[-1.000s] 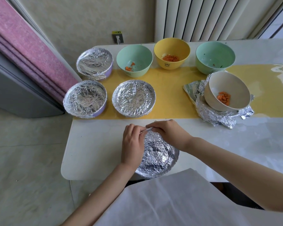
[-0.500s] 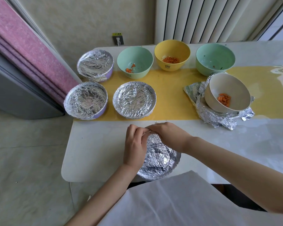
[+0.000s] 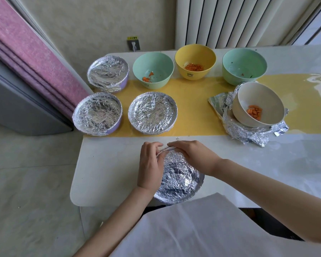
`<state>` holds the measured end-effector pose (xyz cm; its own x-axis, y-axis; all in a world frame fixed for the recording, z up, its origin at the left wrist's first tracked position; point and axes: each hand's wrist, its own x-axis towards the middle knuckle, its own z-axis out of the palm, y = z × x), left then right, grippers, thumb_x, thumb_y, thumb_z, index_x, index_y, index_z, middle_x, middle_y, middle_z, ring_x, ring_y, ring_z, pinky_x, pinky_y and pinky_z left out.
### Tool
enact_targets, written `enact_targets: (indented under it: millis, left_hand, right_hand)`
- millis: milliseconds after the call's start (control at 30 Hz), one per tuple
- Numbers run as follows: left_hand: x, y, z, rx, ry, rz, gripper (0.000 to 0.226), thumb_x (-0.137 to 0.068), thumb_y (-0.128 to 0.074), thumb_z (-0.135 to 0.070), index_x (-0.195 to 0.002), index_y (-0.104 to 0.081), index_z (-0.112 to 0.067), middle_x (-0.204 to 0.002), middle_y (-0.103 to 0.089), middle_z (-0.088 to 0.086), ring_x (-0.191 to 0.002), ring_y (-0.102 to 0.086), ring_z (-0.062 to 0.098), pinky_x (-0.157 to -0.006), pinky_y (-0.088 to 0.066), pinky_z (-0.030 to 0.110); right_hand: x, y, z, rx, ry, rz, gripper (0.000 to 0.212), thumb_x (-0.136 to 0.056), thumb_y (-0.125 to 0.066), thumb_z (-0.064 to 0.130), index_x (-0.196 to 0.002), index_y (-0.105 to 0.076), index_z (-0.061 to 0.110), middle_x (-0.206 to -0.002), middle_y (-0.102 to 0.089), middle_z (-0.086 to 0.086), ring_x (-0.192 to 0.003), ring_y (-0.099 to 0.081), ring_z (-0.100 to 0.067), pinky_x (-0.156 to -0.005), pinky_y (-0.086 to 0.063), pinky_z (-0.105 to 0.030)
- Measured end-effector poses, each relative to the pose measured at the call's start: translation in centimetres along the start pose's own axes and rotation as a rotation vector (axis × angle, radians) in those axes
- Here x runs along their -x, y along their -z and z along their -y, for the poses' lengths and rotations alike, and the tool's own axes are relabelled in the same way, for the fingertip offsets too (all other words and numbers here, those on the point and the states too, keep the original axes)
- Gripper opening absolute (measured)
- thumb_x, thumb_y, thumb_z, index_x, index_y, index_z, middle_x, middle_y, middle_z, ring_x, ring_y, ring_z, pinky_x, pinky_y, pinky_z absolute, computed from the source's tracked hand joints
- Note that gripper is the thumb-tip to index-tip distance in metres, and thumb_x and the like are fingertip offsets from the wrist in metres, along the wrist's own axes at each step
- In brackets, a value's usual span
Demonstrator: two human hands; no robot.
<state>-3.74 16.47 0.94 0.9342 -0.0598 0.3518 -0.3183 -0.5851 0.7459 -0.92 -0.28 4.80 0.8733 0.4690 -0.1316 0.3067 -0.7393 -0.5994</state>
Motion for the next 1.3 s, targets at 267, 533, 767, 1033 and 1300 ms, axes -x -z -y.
enact_targets:
  millis: [267,533,767,1033,1300]
  left_hand:
    - [-0.1,0.0,0.2,-0.077,-0.002,0.039,0.015,-0.092,-0.046,-0.017,-0.091,-0.057,-0.007,-0.092,-0.059,0.006,-0.085,-0.052,0.016,-0.075,-0.042,0.025]
    - [-0.3,0.4,-0.1,-0.077,0.043,0.052,0.02,-0.091,-0.045,-0.02,-0.091,-0.059,-0.006,-0.086,-0.065,0.007,-0.079,-0.057,0.017,-0.071,-0.042,0.021]
    - [-0.3,0.4,0.0,-0.104,0.127,0.019,0.009,-0.082,-0.066,-0.002,-0.09,-0.067,-0.004,-0.071,-0.069,0.004,-0.068,-0.056,0.019,-0.055,-0.036,0.016]
    - [-0.5,0.8,0.3,-0.091,0.27,-0.08,0.006,-0.082,-0.066,-0.001,-0.088,-0.067,-0.004,-0.061,-0.064,0.004,-0.058,-0.045,0.009,-0.052,-0.031,0.017]
    - [-0.9,0.7,0.6,-0.07,0.322,-0.055,0.007,-0.087,-0.062,-0.003,-0.093,-0.065,-0.003,-0.09,-0.072,0.005,-0.075,-0.064,0.02,-0.064,-0.041,0.019]
  right_hand:
    - [-0.6,-0.5,-0.2,-0.016,0.044,-0.016,0.035,-0.095,-0.047,0.002,-0.128,-0.056,0.01,-0.122,-0.063,-0.008,-0.109,-0.061,-0.026,-0.092,-0.043,-0.03]
    - [0.4,-0.2,-0.2,-0.093,-0.002,-0.038,0.036,-0.099,-0.043,0.011,-0.134,-0.049,0.011,-0.13,-0.059,-0.004,-0.116,-0.057,-0.021,-0.097,-0.036,-0.019]
    - [-1.1,-0.2,-0.6,-0.057,0.013,-0.003,0.029,-0.098,-0.044,0.009,-0.122,-0.061,0.011,-0.119,-0.066,-0.004,-0.107,-0.062,-0.021,-0.089,-0.038,-0.017]
    - [-0.2,-0.2,-1.3,-0.124,-0.124,-0.01,0.035,-0.101,-0.038,0.021,-0.132,-0.05,0.011,-0.125,-0.062,-0.006,-0.111,-0.058,-0.024,-0.086,-0.035,-0.017]
    - [-1.8,-1.2,-1.7,-0.064,-0.164,-0.073,0.033,-0.094,-0.042,-0.002,-0.119,-0.059,0.011,-0.098,-0.069,-0.014,-0.085,-0.062,-0.031,-0.068,-0.038,-0.029]
